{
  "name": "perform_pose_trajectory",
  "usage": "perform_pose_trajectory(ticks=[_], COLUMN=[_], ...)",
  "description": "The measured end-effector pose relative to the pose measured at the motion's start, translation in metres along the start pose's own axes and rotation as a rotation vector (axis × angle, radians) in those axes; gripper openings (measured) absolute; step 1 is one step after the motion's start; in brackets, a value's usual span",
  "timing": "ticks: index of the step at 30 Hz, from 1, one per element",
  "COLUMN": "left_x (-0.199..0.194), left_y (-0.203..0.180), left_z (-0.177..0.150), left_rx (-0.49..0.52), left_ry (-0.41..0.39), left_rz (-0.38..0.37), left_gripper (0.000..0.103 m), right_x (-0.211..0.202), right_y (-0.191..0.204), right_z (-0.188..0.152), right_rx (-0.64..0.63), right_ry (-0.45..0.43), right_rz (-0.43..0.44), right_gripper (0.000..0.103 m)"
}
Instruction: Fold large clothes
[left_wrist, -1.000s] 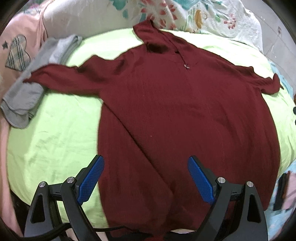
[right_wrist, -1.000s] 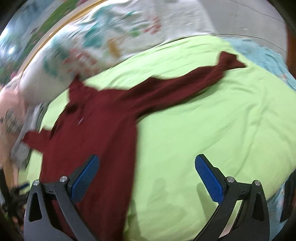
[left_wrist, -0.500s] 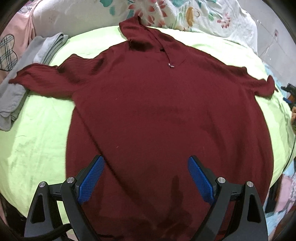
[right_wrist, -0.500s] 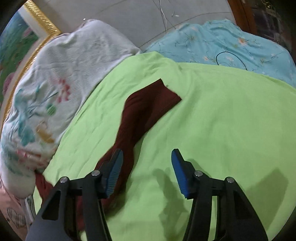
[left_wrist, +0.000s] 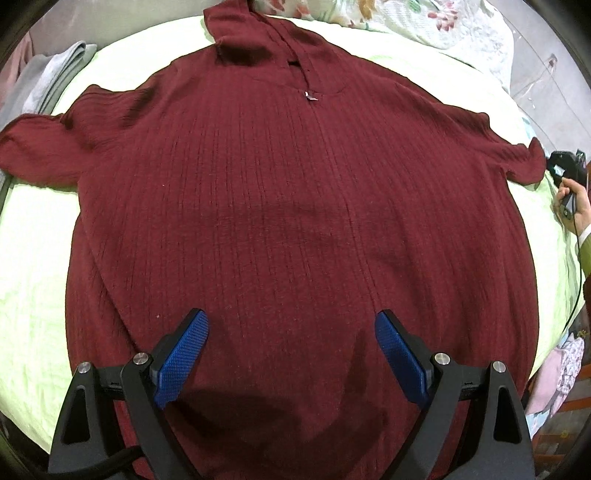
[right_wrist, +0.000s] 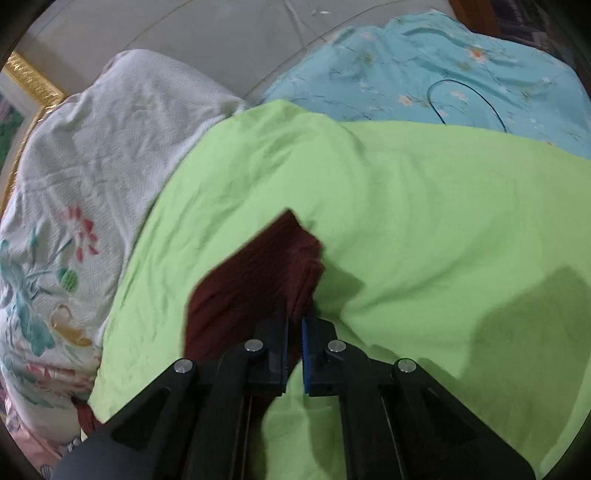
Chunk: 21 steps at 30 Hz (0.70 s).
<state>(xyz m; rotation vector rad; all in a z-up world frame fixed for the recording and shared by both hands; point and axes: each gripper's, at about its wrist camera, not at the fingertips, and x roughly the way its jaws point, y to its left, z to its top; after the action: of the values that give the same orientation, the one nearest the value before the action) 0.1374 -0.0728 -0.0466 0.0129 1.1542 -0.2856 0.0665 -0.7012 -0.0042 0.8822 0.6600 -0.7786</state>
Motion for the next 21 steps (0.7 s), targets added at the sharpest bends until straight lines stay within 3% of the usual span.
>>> perform_pose_trajectory(ticks=[4,9,12,17,21], left_x=[-0.004,-0.015,-0.018,-0.029,-0.041], left_y=[0.003,0.014,0.019,0.040,0.070], left_z=[-0.003,-0.010,-0.012,-0.016,-0.025], left_rx=[-0.008,-0.041,-0.046,-0.095,-0.159], left_ry=[-0.027,-0.055,-0.067,-0.092,-0.112], left_rz=[-0.010,-0.046,-0.037,-0.028,-0.017], left_gripper=[0.093,0.093,0.093,0.093,0.093], right_x=[-0.038,-0.072,-0.075,-0.045,-0.028], right_y=[0.046,0.121,0.170,0.249,0.311], right_z=[-0.025,-0.088,-0.138,-0.227,-0.315], right_rx=[-0.139,-0.309,-0.373,-0.383,-0.432], right_ry=[-0.017,0.087,0.202,0.457,0.605], right_rz=[0.107,0.314,0.418,0.586,0.660], right_gripper=[0.005,0.005,0.005,0.005,0.005])
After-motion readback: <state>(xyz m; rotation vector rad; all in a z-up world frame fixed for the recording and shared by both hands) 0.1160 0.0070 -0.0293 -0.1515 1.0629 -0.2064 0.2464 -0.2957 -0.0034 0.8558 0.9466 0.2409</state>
